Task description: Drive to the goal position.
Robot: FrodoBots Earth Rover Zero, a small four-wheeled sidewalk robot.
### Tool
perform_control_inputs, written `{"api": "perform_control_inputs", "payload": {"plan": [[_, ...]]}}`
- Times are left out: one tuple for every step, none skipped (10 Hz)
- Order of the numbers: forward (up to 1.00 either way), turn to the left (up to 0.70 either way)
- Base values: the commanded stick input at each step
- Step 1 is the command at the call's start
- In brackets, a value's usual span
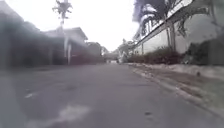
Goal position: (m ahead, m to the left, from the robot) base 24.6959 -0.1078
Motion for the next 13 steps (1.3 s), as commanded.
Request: {"api": "perform_control_inputs", "payload": {"plan": [[1.0,-0.13],[1.0,-0.36],[1.0,-0.4],[1.0,-0.4],[1.0,-0.38],[1.0,-0.24],[1.0,-0.11],[1.0,0.0],[1.0,0.0],[1.0,0.0],[1.0,0.0],[1.0,0.0],[1.0,0.0]]}}
